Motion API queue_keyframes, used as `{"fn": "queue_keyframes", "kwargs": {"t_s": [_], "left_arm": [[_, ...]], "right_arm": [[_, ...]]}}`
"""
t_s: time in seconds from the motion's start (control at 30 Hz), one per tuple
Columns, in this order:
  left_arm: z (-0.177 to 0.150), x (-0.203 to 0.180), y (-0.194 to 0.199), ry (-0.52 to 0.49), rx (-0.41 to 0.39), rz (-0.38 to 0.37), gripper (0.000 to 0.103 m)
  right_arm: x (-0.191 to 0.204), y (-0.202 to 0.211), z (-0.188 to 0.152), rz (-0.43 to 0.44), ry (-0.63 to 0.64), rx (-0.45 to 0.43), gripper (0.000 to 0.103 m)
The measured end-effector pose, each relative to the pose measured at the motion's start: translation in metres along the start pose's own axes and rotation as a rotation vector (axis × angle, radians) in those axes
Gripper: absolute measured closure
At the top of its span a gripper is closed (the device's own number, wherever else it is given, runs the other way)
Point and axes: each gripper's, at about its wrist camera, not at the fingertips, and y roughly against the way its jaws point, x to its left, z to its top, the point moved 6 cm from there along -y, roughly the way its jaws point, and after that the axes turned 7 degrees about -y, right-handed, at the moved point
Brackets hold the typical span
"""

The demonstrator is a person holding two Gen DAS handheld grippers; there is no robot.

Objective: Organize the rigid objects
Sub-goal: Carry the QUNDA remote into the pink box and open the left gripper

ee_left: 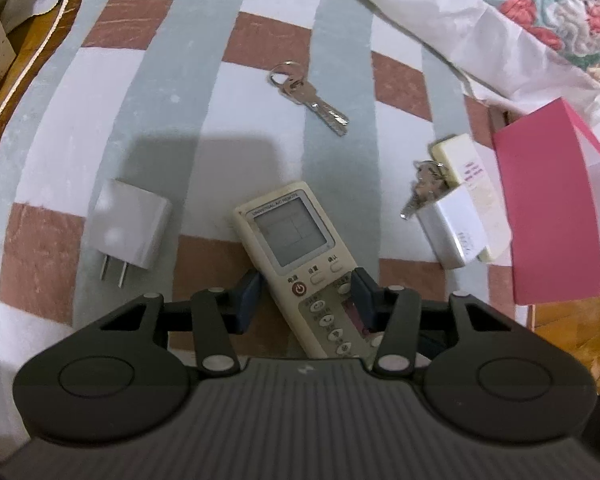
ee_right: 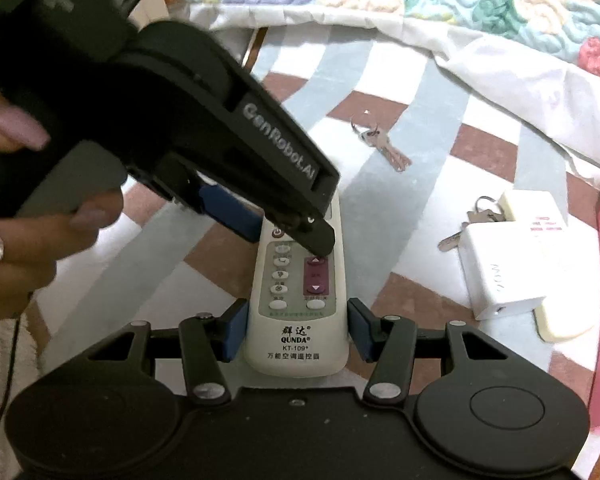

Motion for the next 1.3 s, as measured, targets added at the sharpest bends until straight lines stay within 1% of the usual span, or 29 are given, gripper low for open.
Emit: {"fn": "queue_keyframes", "kwargs": {"t_s": [0.13,0.2,0.3,0.4,0.47,0.63,0.8,0.83,0.9,0.97,1.0,1.07,1.2,1.23,1.3], "left_arm": [[-0.004,-0.015,0.014,-0.015,-0.046,-0.038,0.056],[-0.005,-0.024,0.021,-0.039,-0.075,-0.047,0.055],[-0.005,-0.043,0.036,-0.092,-0.151,-0.078,0.055],[-0.002,-0.061,0.053,-0.140,-0.214,-0.117,0.054],[0.000,-0.075,0.066,-0.169,-0.254,-0.140,0.055],[0.000,-0.114,0.092,-0.240,-0.322,-0.160,0.055],[0.011,-0.162,0.103,-0.283,-0.310,-0.206,0.054],[0.015,-0.175,0.104,-0.304,-0.307,-0.208,0.055],[0.020,-0.196,0.104,-0.334,-0.298,-0.194,0.054],[0.025,-0.219,0.101,-0.371,-0.307,-0.188,0.054],[0.028,-0.231,0.097,-0.389,-0.303,-0.191,0.055],[0.034,-0.248,0.088,-0.394,-0.288,-0.220,0.054],[0.052,-0.282,0.064,-0.394,-0.220,-0.286,0.055],[0.055,-0.291,0.056,-0.399,-0.207,-0.290,0.055],[0.059,-0.304,0.040,-0.406,-0.182,-0.276,0.056]], "right_arm": [[-0.006,0.013,0.004,-0.017,-0.005,-0.050,0.045],[-0.009,0.024,0.006,-0.020,-0.015,-0.080,0.045],[-0.015,0.049,0.006,-0.057,0.007,-0.139,0.045],[-0.013,0.067,0.007,-0.106,0.042,-0.202,0.045],[-0.014,0.086,0.008,-0.131,0.055,-0.239,0.045],[-0.022,0.127,0.011,-0.164,0.037,-0.280,0.045],[-0.044,0.165,0.011,-0.226,-0.010,-0.321,0.045],[-0.053,0.179,0.011,-0.234,-0.029,-0.334,0.045],[-0.068,0.188,0.014,-0.238,-0.083,-0.347,0.045],[-0.081,0.199,0.012,-0.260,-0.119,-0.366,0.045],[-0.088,0.203,0.011,-0.279,-0.125,-0.368,0.045],[-0.105,0.211,0.011,-0.311,-0.153,-0.368,0.045],[-0.143,0.219,0.010,-0.356,-0.224,-0.365,0.045],[-0.154,0.219,0.010,-0.361,-0.254,-0.359,0.045],[-0.173,0.215,0.009,-0.358,-0.294,-0.336,0.045]]}}
